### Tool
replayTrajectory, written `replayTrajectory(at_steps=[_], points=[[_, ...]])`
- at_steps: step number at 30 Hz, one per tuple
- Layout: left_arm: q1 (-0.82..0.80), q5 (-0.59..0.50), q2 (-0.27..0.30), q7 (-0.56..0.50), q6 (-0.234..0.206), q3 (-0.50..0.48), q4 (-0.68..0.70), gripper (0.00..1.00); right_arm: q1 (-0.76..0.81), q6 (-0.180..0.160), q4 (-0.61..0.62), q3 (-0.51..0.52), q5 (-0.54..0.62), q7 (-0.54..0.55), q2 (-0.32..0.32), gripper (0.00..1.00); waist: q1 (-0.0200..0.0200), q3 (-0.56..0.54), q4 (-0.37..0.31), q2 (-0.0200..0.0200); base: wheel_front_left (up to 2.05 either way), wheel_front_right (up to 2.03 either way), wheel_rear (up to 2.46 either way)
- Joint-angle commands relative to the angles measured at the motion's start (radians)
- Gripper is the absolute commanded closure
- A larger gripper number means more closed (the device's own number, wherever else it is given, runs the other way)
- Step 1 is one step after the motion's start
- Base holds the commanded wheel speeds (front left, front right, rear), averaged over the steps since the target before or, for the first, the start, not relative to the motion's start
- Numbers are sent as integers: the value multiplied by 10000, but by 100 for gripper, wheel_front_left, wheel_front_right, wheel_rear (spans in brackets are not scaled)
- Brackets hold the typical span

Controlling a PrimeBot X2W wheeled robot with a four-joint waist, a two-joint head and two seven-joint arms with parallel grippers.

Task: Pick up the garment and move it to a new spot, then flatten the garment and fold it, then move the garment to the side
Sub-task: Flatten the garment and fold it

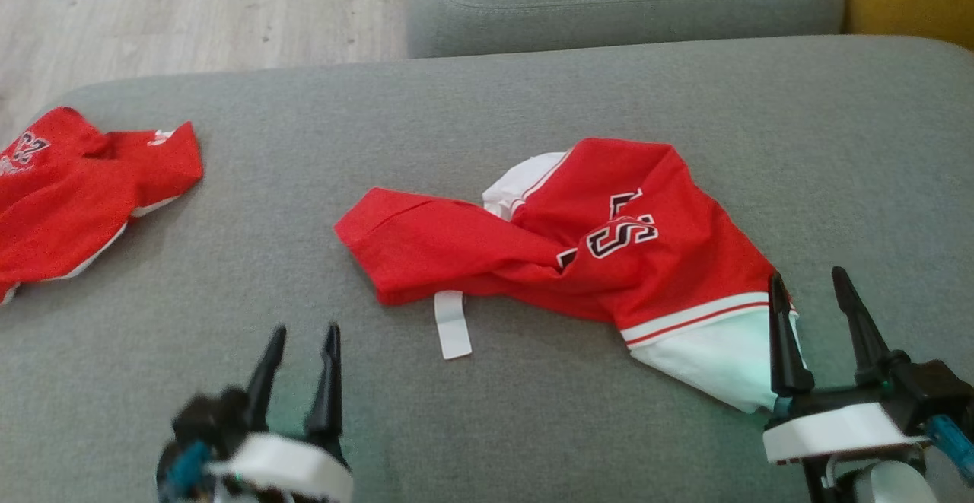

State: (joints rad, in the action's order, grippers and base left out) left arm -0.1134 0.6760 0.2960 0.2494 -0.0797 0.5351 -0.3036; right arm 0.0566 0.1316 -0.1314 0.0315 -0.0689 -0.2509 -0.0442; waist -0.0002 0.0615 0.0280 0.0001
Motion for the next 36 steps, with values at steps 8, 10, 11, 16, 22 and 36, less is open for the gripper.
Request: replayTrajectory(at_steps=[8, 10, 11, 16, 22, 36], points=[[889, -1710, -681, 123, 389, -1785, 922, 0, 115, -9, 361, -212, 43, -109, -60, 0, 2, -268, 317, -1, 0, 0, 0], [1073, -2152, -807, 123, 563, -2082, 1005, 0, 152, -9, 366, -222, 27, -109, -60, 0, 2, -304, 358, -1, 0, 0, 0], [1145, -2302, -907, 123, 659, -2234, 1019, 0, 160, -9, 370, -226, 25, -109, -60, 0, 2, -314, 379, -1, 0, 0, 0], [1369, -3010, -1362, 123, 1138, -2888, 1017, 0, 165, -9, 363, -270, 29, -109, -60, 0, 2, -358, 391, -1, 0, 0, 0], [1316, -3612, -1751, 123, 1691, -3111, 729, 0, 39, -9, 375, -379, 39, -109, -60, 0, 2, -205, 169, -1, 0, 0, 0], [-1111, -3854, -1868, 124, 2088, -2166, -2080, 0, -544, -9, 470, -539, 38, -109, -60, 0, 2, 707, -695, -1, 0, 0, 0]])
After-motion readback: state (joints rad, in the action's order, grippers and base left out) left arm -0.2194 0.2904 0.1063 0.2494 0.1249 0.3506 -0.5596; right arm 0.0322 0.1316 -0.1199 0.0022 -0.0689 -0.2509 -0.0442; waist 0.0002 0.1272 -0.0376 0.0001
